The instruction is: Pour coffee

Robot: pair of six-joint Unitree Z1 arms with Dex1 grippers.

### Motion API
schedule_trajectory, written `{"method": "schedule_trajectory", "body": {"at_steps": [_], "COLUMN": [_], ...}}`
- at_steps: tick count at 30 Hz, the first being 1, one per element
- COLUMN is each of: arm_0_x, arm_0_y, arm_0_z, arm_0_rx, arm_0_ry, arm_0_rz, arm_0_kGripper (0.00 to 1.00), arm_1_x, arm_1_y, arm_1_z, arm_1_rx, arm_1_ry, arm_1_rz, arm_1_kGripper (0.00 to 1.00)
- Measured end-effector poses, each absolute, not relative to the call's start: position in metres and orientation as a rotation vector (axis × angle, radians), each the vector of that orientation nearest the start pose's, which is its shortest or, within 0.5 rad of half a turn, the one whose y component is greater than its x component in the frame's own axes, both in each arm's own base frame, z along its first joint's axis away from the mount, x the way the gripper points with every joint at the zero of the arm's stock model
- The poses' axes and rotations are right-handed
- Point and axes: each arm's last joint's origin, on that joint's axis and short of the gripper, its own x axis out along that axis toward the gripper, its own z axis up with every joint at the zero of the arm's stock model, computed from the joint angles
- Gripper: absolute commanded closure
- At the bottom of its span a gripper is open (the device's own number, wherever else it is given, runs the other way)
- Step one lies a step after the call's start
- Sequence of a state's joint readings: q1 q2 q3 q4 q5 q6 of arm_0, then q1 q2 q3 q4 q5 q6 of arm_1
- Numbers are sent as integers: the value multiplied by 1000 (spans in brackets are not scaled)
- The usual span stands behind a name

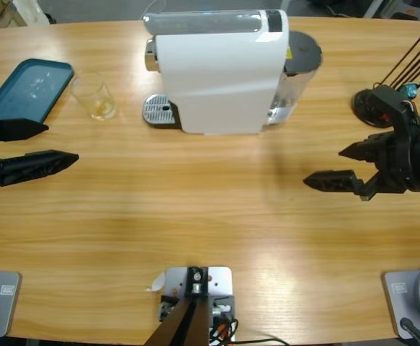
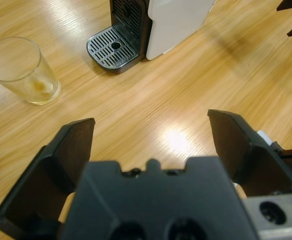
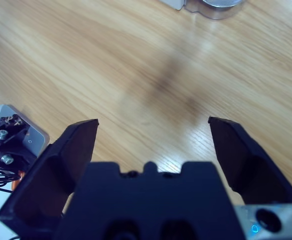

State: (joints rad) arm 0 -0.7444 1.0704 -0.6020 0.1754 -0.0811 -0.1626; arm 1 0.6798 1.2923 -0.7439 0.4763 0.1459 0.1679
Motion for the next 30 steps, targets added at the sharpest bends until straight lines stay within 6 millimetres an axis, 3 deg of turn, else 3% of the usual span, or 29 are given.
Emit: {"method": "schedule_trajectory", "body": {"at_steps": [16, 20, 22, 25, 30], "arm_0_x": [106, 113, 122, 151, 209], "arm_0_y": [-103, -103, -105, -111, -115], "arm_0_z": [292, 309, 327, 358, 373], "arm_0_rx": [63, 7, -51, -193, -481], "arm_0_ry": [688, 661, 629, 623, 673], "arm_0_rz": [-738, -708, -715, -769, -855], "arm_0_kGripper": [18, 35, 101, 157, 188], "arm_1_x": [136, 137, 137, 137, 137], "arm_1_y": [120, 120, 120, 120, 120], "arm_1_z": [274, 273, 273, 273, 274], "arm_1_rx": [-133, -133, -133, -133, -132], "arm_1_ry": [1072, 1073, 1073, 1072, 1069], "arm_1_rz": [661, 660, 660, 661, 661], "arm_1_kGripper": [25, 32, 32, 34, 36]}}
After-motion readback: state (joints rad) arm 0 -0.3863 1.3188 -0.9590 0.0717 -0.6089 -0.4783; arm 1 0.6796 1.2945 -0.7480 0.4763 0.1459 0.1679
